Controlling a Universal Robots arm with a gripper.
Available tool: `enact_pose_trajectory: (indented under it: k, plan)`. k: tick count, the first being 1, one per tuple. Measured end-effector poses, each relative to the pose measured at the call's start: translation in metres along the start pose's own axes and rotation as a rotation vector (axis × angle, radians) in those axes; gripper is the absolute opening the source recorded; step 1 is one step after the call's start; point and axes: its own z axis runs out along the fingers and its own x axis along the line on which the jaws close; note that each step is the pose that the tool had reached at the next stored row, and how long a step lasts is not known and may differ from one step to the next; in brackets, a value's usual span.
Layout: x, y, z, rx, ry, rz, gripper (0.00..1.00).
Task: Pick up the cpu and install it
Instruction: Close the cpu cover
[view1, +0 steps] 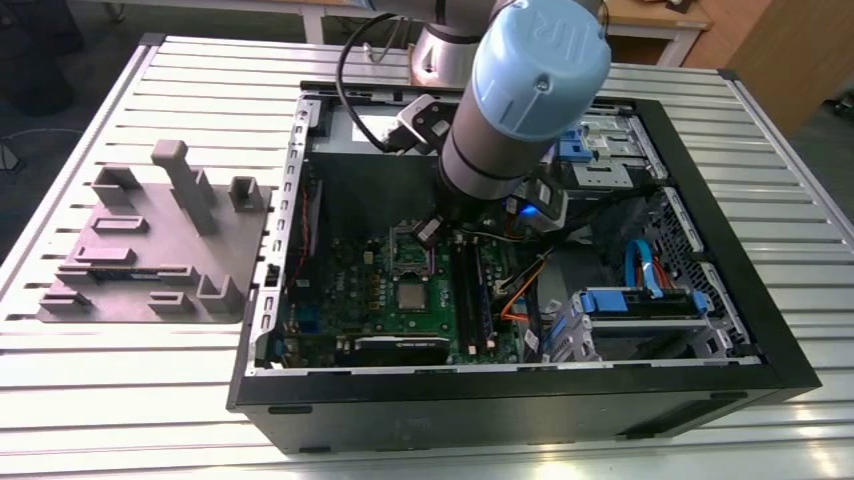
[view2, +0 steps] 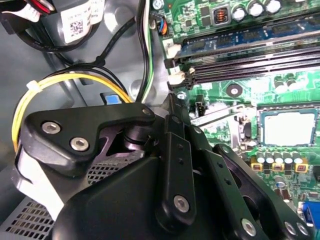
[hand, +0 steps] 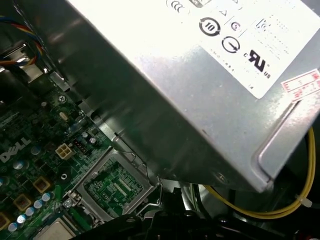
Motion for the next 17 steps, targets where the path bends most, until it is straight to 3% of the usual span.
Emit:
enact_pose_trajectory:
  k: [2, 5, 10, 17]
  plan:
    - [-0.0001, 0.0002, -0.0006, 0.0089, 0.0091, 0.001, 0.10]
    - [-0.0003, 0.0010, -0.0030, 0.0156, 0.0162, 0.002, 0.10]
    - [-0.0013, 0.0028, -0.0087, 0.0219, 0.0224, 0.002, 0.10]
    - [-0.0016, 0.0032, -0.0101, 0.0232, 0.0236, 0.002, 0.10]
